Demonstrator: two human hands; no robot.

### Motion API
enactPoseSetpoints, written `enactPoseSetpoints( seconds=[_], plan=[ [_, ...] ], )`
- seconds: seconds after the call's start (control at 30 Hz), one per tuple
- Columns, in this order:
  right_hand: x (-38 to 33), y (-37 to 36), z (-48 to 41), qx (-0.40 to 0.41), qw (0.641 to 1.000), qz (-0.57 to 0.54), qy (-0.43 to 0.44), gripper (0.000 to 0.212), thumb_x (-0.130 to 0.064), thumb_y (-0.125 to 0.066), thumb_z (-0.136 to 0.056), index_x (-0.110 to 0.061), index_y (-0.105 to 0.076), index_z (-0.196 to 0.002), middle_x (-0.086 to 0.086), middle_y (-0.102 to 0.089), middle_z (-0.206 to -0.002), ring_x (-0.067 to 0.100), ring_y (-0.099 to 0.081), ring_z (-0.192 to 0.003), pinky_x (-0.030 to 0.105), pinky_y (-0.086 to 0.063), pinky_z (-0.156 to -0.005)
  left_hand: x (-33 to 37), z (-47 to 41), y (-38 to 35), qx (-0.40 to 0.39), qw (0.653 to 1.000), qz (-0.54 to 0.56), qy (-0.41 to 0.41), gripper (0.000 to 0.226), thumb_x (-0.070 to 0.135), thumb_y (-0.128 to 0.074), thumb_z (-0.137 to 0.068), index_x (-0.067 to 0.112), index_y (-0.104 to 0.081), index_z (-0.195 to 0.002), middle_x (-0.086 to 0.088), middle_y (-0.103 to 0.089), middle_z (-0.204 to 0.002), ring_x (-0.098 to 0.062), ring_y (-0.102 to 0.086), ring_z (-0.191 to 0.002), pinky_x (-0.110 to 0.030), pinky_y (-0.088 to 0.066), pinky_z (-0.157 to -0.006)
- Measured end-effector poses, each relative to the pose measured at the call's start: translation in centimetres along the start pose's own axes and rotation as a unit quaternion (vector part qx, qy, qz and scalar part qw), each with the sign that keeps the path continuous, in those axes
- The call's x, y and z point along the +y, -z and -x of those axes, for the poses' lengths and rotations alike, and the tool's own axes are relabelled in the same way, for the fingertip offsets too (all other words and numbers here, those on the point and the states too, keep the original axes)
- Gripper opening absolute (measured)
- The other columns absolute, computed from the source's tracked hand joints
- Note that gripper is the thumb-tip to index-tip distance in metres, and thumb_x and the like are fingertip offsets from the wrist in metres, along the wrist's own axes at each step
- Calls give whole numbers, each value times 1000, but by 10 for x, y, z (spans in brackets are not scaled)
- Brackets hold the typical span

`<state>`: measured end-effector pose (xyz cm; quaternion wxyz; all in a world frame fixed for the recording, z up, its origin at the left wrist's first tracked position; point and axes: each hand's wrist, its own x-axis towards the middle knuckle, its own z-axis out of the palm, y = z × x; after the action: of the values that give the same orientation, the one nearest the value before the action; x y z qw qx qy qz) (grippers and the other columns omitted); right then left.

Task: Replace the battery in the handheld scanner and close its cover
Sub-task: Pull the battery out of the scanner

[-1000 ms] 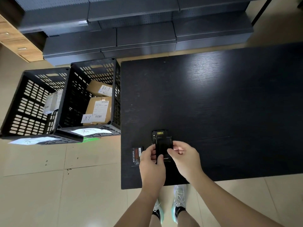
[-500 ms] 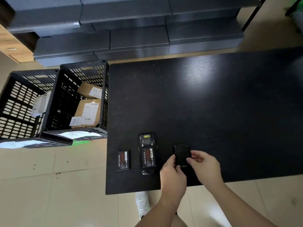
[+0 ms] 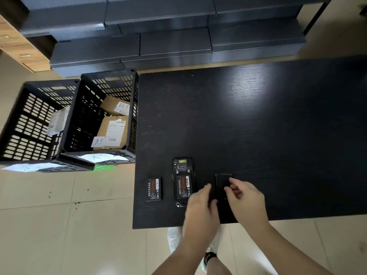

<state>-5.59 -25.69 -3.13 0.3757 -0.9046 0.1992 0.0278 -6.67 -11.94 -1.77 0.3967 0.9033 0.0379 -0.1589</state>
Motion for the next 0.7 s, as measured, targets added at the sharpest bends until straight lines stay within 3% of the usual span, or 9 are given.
enactPoseSetpoints(
  seconds=[0.13,0.2,0.33,0.47,0.6,0.7],
  plan=[
    [-20,-28,9,-103,990,-48,83,31,-15,-79,-80,-13,-75,-110,-3,-69,-86,8,-66,-71,15,-54,-71,-47,-6,41,148,988,-7,45,34,10,-68,-88,12,-66,-121,7,-64,-107,-15,-61,-103,-23,-44,-90],
    [-30,-45,11,-128,988,-65,63,28,-16,-78,-80,-15,-76,-108,-5,-68,-86,7,-66,-73,17,-55,-74,-64,-10,52,156,984,-8,81,31,7,-68,-86,9,-68,-117,3,-65,-103,-19,-64,-97,-28,-49,-88],
    [-41,-63,18,-132,988,-72,-15,25,-14,-69,-87,-18,-74,-111,-1,-70,-93,3,-62,-77,7,-43,-77,-69,-8,48,128,985,17,118,27,8,-65,-89,11,-71,-115,0,-66,-102,-17,-64,-95,-33,-52,-90],
    [-42,-66,29,-131,987,-80,-43,26,-11,-65,-89,-22,-74,-111,-6,-66,-96,-2,-61,-82,4,-42,-77,-66,0,38,111,981,62,146,31,7,-62,-91,13,-69,-121,1,-64,-105,-14,-61,-93,-17,-42,-84],
    [-42,-70,32,-127,979,-128,-98,26,-10,-65,-89,-25,-74,-108,-5,-67,-103,2,-64,-87,26,-52,-88,-63,-1,38,101,973,100,180,32,8,-59,-93,16,-67,-123,5,-60,-109,-7,-58,-95,-8,-36,-80],
    [-42,-74,30,-121,971,-161,-130,23,-8,-66,-88,-20,-75,-106,-1,-69,-102,6,-65,-91,23,-50,-85,-62,-2,37,104,964,137,203,31,6,-57,-94,15,-68,-120,6,-58,-112,2,-57,-88,0,-39,-70]
  ],
)
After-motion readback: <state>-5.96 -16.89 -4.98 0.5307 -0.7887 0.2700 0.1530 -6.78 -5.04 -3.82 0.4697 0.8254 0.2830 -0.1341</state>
